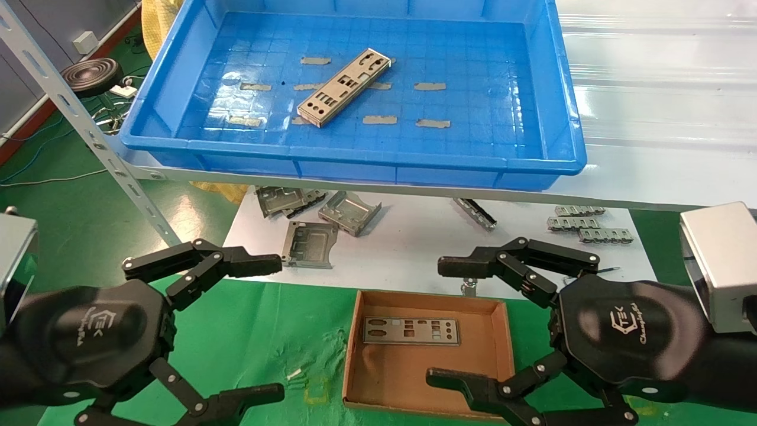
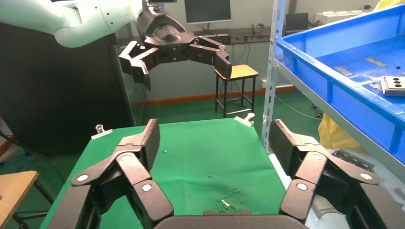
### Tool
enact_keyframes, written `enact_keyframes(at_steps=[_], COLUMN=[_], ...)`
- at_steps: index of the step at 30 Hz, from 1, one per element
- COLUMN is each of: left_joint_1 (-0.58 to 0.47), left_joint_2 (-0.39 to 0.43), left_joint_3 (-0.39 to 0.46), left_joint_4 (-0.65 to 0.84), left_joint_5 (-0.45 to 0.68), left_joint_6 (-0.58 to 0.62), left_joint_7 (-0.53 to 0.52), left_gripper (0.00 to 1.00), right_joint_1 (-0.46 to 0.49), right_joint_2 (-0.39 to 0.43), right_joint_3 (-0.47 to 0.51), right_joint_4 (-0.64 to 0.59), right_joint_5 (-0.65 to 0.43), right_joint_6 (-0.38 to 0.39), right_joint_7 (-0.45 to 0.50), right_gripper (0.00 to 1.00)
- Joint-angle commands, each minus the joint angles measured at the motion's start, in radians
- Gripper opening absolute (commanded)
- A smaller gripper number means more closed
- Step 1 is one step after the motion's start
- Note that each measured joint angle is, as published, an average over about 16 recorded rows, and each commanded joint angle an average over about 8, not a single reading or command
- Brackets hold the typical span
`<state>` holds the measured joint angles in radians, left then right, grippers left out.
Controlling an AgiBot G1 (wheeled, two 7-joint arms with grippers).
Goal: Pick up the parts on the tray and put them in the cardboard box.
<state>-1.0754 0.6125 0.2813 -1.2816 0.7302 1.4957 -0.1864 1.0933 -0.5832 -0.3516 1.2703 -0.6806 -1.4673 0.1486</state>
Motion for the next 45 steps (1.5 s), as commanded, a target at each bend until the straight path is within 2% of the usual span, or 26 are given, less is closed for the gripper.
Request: enact_keyframes(at_steps=[1,45], left_joint_1=[0.0,-0.017], left_joint_2=[0.0,0.01], left_joint_3=[0.0,0.003], left_joint_4=[0.0,0.004], left_joint_5=[0.0,0.008], left_joint_6=[0.0,-0.011], left_joint_7=[0.0,-0.007], left_gripper=[1.0,1.0], right_joint_1=[0.0,0.0], right_joint_2=[0.0,0.0], right_joint_3=[0.0,0.0], right_joint_4=[0.0,0.0], right_joint_5=[0.0,0.0], right_joint_6=[0.0,0.0], right_joint_7=[0.0,0.0], right_gripper=[0.0,0.0])
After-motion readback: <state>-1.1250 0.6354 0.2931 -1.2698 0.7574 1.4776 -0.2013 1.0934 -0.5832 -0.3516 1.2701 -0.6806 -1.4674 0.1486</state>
